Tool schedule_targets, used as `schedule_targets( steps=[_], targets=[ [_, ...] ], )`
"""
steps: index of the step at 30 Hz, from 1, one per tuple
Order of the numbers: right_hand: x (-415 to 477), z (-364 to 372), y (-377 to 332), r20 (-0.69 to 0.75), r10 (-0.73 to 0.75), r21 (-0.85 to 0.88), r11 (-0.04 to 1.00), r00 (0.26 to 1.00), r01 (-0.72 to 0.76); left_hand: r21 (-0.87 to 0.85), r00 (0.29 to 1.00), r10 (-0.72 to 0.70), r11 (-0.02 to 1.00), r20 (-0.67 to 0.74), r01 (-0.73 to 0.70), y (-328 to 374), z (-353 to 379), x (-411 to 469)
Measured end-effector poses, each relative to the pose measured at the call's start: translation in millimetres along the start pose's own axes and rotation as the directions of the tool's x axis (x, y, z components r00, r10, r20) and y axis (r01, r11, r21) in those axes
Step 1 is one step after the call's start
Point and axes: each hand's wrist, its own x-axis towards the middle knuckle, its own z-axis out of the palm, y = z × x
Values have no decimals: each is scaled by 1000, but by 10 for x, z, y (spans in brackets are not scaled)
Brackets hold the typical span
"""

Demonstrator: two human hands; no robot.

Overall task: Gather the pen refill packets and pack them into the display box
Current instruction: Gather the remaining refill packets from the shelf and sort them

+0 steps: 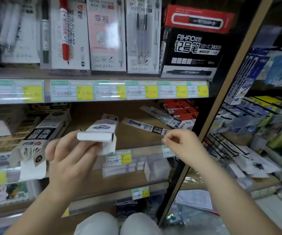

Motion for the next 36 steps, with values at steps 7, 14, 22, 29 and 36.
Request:
schedule_targets(
  steps=[7, 14, 22, 29, 36],
  targets=[
    [968, 307, 223, 0, 70, -329, 942, 998, -66, 187, 986, -140, 975, 93, 121, -197, 491, -14],
    [1491, 360, 567, 188, 223, -435, 892, 956, -123, 167, 746, -411, 908, 524, 384, -67, 592, 75],
    [1423, 477, 631, 188, 130, -505, 863, 973, -18, 150, 563, -435, 864, 702, 481, 3, 550, 16],
    [1368, 616, 551, 142, 19, -577, 814, 990, 67, 122, 596, -421, 871, 684, 476, 130, 368, 18],
    [1329, 615, 431, 112, -23, -592, 801, 993, 85, 42, 741, -444, 869, 504, 493, 224, 201, 66]
  ],
)
